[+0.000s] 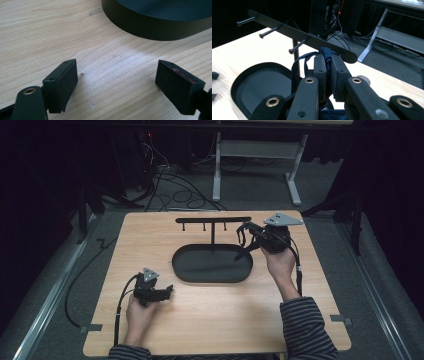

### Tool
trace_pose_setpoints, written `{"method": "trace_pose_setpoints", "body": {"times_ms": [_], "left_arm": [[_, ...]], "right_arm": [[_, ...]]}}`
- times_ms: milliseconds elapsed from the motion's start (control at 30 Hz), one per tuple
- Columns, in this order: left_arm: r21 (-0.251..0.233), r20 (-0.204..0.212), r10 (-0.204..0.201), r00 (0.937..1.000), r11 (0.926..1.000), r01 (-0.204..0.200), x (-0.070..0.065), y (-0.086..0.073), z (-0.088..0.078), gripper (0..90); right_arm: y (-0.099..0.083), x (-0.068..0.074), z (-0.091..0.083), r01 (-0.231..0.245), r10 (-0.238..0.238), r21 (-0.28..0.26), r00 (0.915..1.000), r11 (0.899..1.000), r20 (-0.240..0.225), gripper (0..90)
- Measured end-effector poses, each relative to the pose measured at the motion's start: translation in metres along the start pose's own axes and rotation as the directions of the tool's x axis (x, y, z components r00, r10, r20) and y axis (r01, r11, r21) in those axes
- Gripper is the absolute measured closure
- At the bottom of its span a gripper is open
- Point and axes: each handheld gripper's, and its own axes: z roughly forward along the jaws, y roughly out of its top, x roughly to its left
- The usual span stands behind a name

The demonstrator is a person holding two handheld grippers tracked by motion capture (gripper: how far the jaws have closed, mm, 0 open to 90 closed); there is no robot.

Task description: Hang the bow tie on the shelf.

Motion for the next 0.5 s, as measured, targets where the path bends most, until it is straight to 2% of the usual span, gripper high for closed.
{"method": "trace_pose_setpoints", "body": {"times_ms": [233, 500], "left_arm": [[0.000, 0.000, 0.000, 1.0000, 1.0000, 0.000, 0.000, 0.000, 0.000, 18.5], [-0.002, -0.001, 0.000, 1.0000, 1.0000, 0.000, 0.000, 0.000, 0.000, 18.5]], "right_arm": [[0.002, -0.005, 0.009, -0.009, 0.008, 0.026, 0.9997, 1.000, 0.023, 85.6], [0.004, -0.007, 0.019, -0.005, 0.004, 0.028, 0.9991, 1.000, 0.042, 85.2]]}}
